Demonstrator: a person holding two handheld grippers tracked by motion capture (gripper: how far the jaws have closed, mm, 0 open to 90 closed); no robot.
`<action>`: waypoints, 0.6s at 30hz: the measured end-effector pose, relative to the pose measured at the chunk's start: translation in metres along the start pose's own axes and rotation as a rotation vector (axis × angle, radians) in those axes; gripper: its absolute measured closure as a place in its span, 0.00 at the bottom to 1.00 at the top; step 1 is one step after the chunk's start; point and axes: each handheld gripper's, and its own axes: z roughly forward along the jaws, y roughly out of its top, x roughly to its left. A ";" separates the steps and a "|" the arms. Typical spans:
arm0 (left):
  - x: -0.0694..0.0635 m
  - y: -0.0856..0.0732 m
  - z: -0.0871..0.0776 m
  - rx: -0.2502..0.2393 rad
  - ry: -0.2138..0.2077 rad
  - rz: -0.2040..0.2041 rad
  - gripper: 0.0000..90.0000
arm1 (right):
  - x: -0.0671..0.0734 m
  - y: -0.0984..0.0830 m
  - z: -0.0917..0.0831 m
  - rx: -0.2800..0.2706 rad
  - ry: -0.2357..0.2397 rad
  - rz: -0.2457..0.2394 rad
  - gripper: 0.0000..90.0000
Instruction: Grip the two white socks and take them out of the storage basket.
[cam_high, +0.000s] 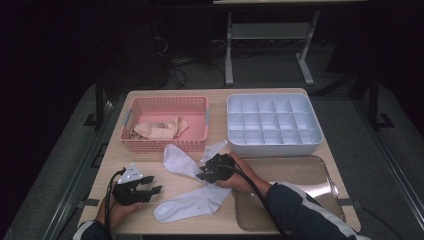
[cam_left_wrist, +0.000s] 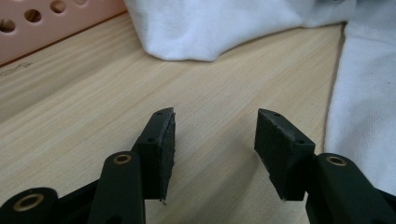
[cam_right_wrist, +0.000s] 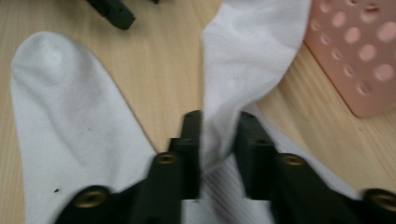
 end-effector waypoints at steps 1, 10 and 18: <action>0.000 0.000 0.000 0.003 0.002 0.008 0.52 | 0.001 0.000 0.001 0.001 0.009 -0.028 0.88; 0.006 0.014 -0.010 -0.066 0.065 -0.124 0.36 | 0.035 0.006 0.000 0.015 0.029 -0.247 0.85; -0.013 0.046 -0.013 -0.157 0.042 -0.107 0.27 | 0.059 0.004 0.005 0.050 0.156 -0.333 0.72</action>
